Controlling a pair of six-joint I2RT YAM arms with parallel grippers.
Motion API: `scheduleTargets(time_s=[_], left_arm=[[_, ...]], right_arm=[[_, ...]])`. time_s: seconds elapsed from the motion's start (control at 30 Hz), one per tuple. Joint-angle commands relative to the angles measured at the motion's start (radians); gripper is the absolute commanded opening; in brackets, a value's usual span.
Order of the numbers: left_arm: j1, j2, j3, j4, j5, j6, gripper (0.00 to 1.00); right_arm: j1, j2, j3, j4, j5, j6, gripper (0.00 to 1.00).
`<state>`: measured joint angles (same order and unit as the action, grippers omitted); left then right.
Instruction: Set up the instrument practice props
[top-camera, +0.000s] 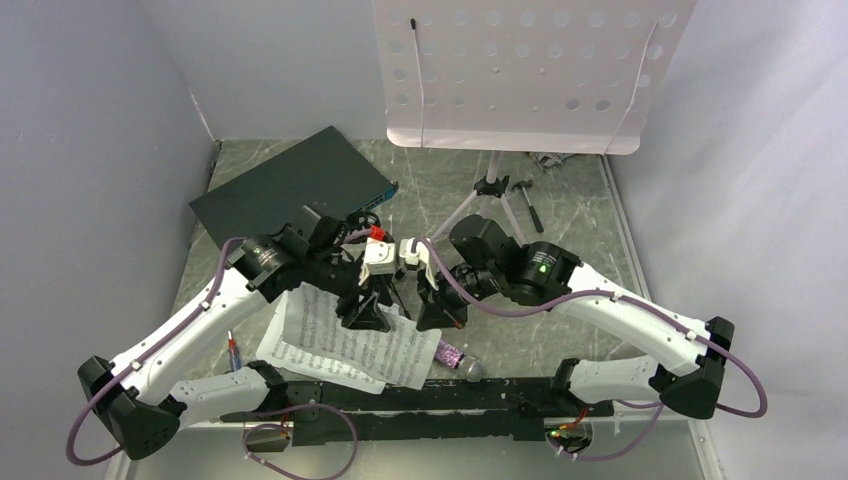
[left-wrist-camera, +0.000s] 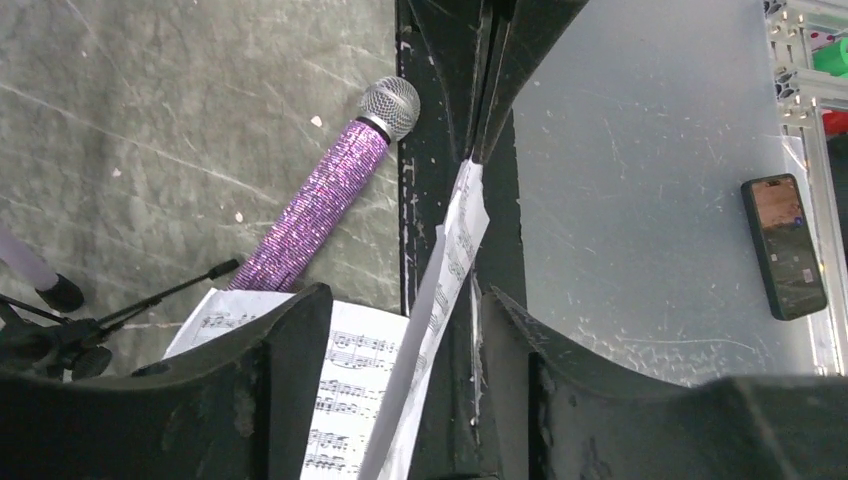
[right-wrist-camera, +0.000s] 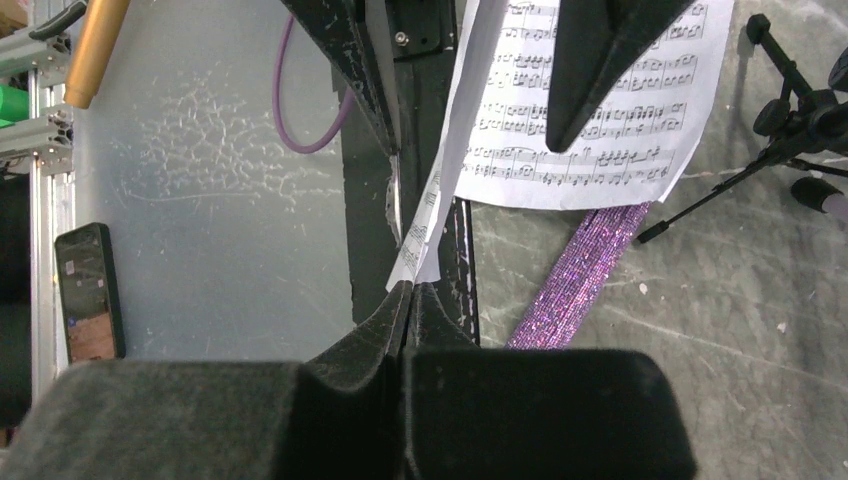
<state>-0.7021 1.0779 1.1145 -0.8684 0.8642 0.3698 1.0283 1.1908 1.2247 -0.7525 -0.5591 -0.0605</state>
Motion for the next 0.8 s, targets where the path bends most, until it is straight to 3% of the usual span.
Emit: scheduleTargets(time_s=[0.0,0.13,0.47,0.57,0.63,0.7,0.77], left_arm=[[-0.052,0.044,0.057,-0.047,-0.053,-0.01,0.57],[-0.064,0.044,0.055,-0.04,-0.062,-0.004,0.4],[-0.073,-0.067,-0.037,0.096,-0.118,-0.008,0.27],[-0.073,-0.108,-0.061,0.124,-0.121,0.013,0.05],[-0.074,-0.126,-0.061,0.136,-0.13,0.011,0.03],[-0.073,-0.14,-0.056,0.15,-0.139,-0.003,0.03],[-0.073,-0.157,-0.055,0.172,-0.154,-0.028,0.03]], right_arm=[[0.013,0.018,0.047,0.042,0.001,-0.006,0.0],[0.013,0.002,0.04,0.07,0.052,0.009,0.0],[0.014,-0.113,-0.023,0.185,0.08,0.038,0.0],[0.014,-0.123,-0.031,0.194,0.091,0.039,0.0],[0.013,-0.127,-0.031,0.196,0.108,0.039,0.0],[0.015,-0.135,-0.036,0.207,0.139,0.048,0.1],[0.013,-0.154,-0.051,0.23,0.187,0.058,0.32]])
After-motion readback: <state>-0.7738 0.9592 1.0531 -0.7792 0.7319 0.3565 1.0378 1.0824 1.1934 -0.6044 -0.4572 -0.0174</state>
